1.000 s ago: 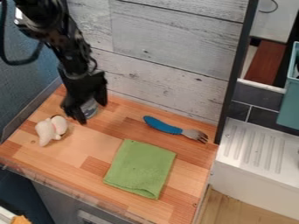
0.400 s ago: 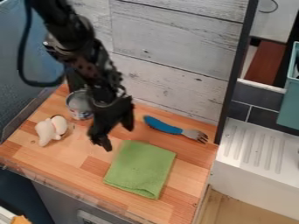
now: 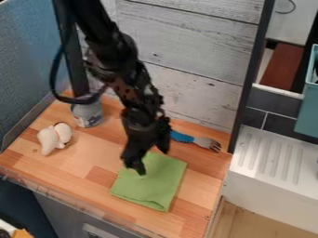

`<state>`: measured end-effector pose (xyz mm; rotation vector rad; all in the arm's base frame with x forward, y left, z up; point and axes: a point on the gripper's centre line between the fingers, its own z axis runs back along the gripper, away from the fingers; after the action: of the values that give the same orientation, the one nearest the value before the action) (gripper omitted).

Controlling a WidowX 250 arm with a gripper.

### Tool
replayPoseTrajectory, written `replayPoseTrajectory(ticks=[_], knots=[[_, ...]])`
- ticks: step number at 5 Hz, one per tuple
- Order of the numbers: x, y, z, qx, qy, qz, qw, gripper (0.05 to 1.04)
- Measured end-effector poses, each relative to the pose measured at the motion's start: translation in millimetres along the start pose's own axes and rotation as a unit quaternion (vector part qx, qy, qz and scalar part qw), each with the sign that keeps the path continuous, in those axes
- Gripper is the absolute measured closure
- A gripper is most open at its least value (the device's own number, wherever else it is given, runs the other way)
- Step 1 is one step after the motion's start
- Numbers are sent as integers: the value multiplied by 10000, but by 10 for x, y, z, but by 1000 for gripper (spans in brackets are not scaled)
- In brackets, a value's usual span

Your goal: Move the cloth to the upper middle of the table

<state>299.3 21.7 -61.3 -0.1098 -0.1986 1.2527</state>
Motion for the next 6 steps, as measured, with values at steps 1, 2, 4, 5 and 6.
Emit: replayPoseTrajectory(ticks=[1,2,4,5,6], knots=[[-123,11,-74,79,2,19,10000,83],[-135,69,-145,229,-101,11,9997,83],[-87,142,-322,459,-276,-94,9985,83],[-55,139,-327,471,-312,-167,9983,83],[73,188,-316,487,-384,17,9981,83]])
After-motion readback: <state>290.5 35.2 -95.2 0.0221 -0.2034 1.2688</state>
